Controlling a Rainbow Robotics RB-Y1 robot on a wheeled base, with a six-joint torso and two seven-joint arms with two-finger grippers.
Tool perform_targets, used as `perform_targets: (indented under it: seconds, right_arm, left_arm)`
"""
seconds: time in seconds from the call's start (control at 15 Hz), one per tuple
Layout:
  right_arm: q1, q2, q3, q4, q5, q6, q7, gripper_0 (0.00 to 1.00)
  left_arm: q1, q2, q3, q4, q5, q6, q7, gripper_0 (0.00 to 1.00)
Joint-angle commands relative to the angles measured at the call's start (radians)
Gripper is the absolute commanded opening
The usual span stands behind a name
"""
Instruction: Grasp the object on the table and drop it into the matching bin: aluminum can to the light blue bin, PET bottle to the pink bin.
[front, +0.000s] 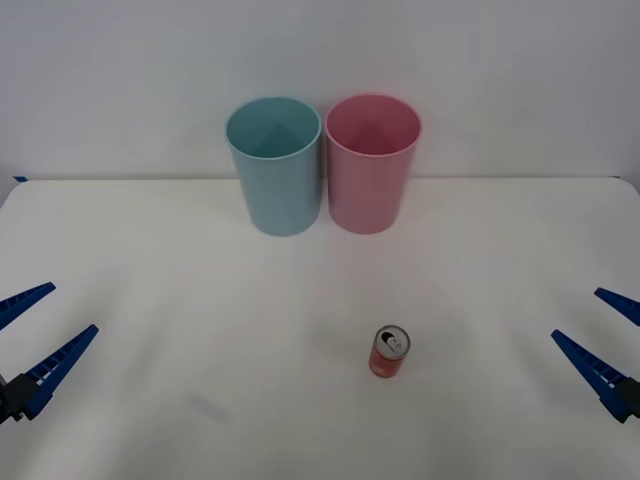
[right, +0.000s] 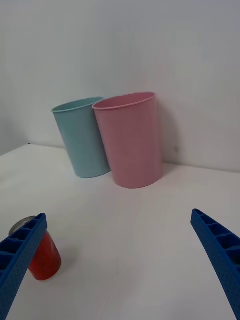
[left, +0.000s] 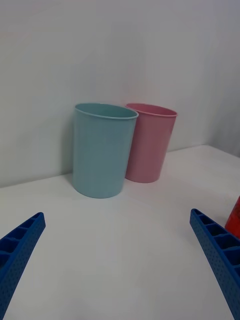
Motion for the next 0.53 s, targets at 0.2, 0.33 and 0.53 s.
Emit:
perform_targets:
  seconds: [0.2,0.33,0.53]
  right_arm:
    - [0.018,-0.027,0.056,0.001,0.013,-0.004,0.021,1.00]
    - [0.031,-0.049,0.090,0.001,0.014,0.002,0.031,1.00]
    - [0.037,-0.075,0.128,0.001,0.019,0.010,0.051,1.00]
  left_arm:
    - [0.000,0.000,0.000,0.000,0.000,0.000,0.000,1.00]
    - [0.000,0.000,0.000,0.000,0.000,0.000,0.000,1.00]
    - [0.000,0.000,0.000,0.000,0.000,0.000,0.000,1.00]
